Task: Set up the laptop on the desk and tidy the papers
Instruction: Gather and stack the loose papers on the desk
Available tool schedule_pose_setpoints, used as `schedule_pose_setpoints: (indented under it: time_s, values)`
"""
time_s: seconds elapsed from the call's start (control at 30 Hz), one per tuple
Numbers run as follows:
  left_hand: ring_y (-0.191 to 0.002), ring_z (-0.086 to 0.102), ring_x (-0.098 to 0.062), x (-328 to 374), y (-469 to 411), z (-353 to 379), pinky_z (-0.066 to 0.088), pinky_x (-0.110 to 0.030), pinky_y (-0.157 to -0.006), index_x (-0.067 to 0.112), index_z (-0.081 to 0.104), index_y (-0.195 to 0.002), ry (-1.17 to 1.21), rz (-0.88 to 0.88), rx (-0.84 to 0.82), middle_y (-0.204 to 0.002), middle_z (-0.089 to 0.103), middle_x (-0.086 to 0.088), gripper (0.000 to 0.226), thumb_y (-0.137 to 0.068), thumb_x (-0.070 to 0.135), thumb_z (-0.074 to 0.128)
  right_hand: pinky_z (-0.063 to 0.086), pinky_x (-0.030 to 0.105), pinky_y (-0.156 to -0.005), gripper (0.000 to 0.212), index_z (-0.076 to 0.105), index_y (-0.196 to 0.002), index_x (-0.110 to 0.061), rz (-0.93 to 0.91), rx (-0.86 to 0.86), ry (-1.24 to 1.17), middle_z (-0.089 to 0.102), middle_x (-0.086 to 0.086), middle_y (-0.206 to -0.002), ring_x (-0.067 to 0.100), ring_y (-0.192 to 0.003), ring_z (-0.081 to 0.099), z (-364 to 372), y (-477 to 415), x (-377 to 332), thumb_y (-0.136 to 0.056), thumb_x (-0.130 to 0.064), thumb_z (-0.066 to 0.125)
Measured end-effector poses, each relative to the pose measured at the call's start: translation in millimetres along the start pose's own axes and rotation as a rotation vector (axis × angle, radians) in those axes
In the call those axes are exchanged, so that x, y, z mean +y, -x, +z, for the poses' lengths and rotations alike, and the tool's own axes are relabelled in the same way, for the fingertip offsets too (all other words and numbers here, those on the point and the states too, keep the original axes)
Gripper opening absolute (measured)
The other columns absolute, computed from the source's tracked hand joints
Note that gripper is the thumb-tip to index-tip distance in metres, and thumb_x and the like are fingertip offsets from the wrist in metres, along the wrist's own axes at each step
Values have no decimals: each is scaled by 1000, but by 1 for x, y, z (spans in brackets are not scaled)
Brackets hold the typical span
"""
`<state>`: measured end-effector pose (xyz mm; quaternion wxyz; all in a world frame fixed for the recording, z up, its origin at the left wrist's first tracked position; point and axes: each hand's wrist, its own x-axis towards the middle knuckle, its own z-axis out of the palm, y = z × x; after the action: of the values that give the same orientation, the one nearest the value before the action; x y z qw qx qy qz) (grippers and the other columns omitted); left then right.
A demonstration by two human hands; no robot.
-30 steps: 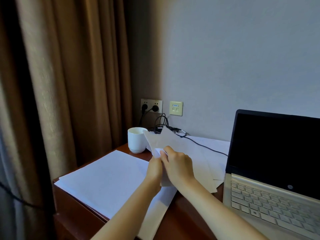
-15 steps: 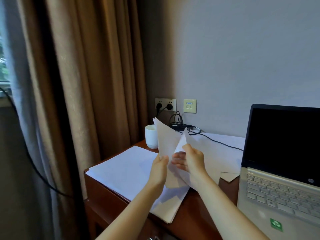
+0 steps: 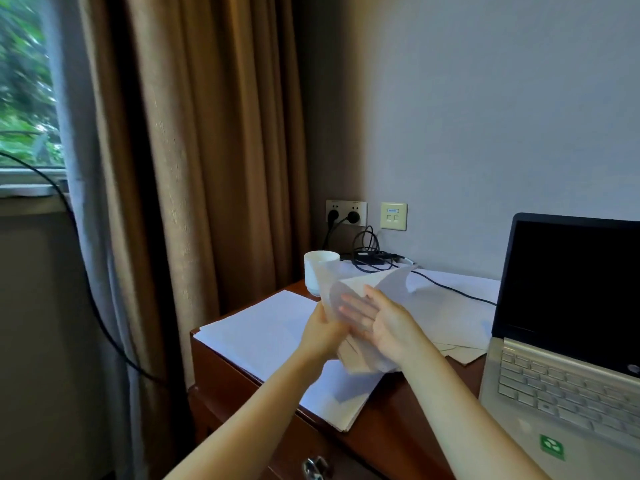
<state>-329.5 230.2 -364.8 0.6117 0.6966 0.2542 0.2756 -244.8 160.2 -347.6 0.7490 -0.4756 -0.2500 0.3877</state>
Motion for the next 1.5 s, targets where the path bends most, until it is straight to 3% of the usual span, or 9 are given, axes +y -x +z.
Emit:
schedule_pose_setpoints:
  time_s: [0.2, 0.43, 0.63, 0.77, 0.87, 0.97, 1.13, 1.4, 1.5]
  values:
    - [-100, 54, -23, 9, -2, -20, 45, -29, -74, 21, 53, -118, -198, 94, 193, -108, 57, -3, 43, -86, -5, 39, 46, 30, -63, 33, 59, -104, -12, -33, 163, 110, 63, 6, -101, 19, -83, 61, -16, -1, -9, -99, -37, 38]
    - [-90, 59, -27, 28, -9, -68, 49, -37, -78, 22, 64, -96, -125, 232, 375, -87, 65, -3, 47, -64, -2, 39, 35, 35, -100, 54, 42, -135, -6, -249, 585, 672, 44, 15, -139, 30, -126, 44, -59, -14, -7, -89, -29, 60]
    - [-89, 57, -25, 19, -7, -95, 48, -38, -80, 25, 57, -94, 25, 201, 394, -89, 61, 1, 36, -87, -8, 44, 34, 50, -105, 88, 23, -144, -8, -302, 636, 729, 36, 13, -144, 33, -130, 40, -76, -12, -19, -78, -35, 74]
    - [-81, 61, -20, 9, -8, -103, 49, -34, -78, 23, 61, -92, 142, 224, 438, -87, 64, 2, 15, -92, 9, 56, 44, 33, -80, 32, 58, -106, -12, -391, 417, 545, 61, 4, -101, 22, -97, 59, -73, -7, -24, -83, -33, 68]
    - [-73, 59, -17, 4, -11, -104, 48, -27, -66, 27, 60, -81, 125, 240, 484, -81, 64, 3, 20, -91, 10, 55, 37, 30, -60, 25, 53, -71, -11, -360, 366, 513, 53, 7, -72, 18, -71, 48, -74, -6, -19, -88, -26, 63]
    - [-71, 56, -16, 3, -14, -105, 45, -24, -61, 25, 59, -78, 89, 249, 529, -77, 61, 5, 21, -91, 10, 53, 50, 38, -78, 10, 66, -82, -9, -382, 328, 451, 69, 21, -99, 20, -80, 58, -75, -7, -18, -89, -7, 60]
    - [-71, 52, -9, 12, -19, -104, 41, -19, -59, 23, 55, -79, 104, 302, 513, -75, 57, 8, 18, -95, 17, 52, 51, 10, -66, 17, 62, -90, -19, -509, 276, 412, 66, -5, -91, 1, -75, 64, -66, -1, -27, -92, -4, 54]
    - [-79, 53, -23, 3, -26, -120, 43, -29, -64, 15, 48, -79, 150, 244, 449, -83, 49, -10, 23, -92, 31, 58, 46, 25, -86, 18, 62, -104, -15, -497, 241, 343, 66, -3, -99, 12, -92, 61, -62, 0, -21, -88, -24, 62]
    - [-80, 54, -23, 3, -28, -115, 45, -30, -69, 18, 52, -75, 165, 277, 470, -79, 52, -6, 19, -92, 25, 59, 42, 4, -64, 9, 57, -84, -21, -535, 246, 406, 58, -10, -79, 3, -74, 53, -61, -1, -19, -92, -17, 57]
